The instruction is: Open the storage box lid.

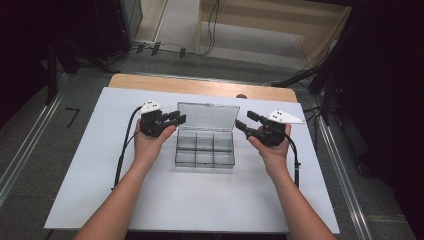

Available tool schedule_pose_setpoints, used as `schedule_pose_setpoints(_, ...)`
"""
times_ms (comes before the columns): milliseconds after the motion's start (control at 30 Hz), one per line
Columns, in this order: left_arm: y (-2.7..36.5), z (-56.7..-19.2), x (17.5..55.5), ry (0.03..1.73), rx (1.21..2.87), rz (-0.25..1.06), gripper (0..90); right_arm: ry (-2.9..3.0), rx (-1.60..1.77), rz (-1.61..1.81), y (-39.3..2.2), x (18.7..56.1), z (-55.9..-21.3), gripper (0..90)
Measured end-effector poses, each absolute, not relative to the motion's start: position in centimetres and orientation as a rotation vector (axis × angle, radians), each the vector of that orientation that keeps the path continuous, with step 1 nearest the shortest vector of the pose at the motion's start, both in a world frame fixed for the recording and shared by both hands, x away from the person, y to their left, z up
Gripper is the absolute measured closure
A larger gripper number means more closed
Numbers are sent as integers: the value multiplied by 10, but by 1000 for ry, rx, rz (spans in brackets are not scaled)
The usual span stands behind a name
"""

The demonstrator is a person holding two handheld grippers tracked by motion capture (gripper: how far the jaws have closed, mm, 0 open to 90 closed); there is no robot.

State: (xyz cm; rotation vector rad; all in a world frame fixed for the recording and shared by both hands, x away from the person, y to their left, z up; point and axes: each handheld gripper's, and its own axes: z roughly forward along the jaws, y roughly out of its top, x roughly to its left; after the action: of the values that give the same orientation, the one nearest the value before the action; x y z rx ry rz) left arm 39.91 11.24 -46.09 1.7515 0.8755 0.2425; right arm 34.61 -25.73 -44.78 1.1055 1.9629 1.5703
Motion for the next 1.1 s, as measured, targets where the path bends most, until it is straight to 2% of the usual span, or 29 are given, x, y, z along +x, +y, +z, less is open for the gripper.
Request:
schedule_pose_setpoints(33,113,-461,400,879,1751,246,629,1971,1122,1590,-258,349,-451,107)
schedule_pose_setpoints(100,113,-462,401,885,1738,239,630,1971,1152,1606,-259,354,-456,17)
schedule_pose_setpoints(300,115,-465,407,901,1722,209,649,2103,1215,1708,-256,377,-475,0)
schedule_pose_setpoints(367,114,-466,409,910,1714,205,656,2126,1248,1700,-252,385,-481,64)
schedule_pose_setpoints(467,114,-467,411,917,1706,199,656,2103,1253,1697,-247,387,-484,214)
schedule_pose_setpoints(533,115,-468,412,920,1702,192,657,2114,1233,1680,-244,387,-485,360)
schedule_pose_setpoints(700,114,-470,415,925,1702,189,664,2091,1244,1596,-240,389,-486,584)
schedule_pose_setpoints(933,114,-475,418,938,1711,184,698,2056,1256,1559,-241,392,-489,757)
schedule_pose_setpoints(1100,112,-480,420,968,1735,182,746,2048,1269,1573,-242,394,-491,766)
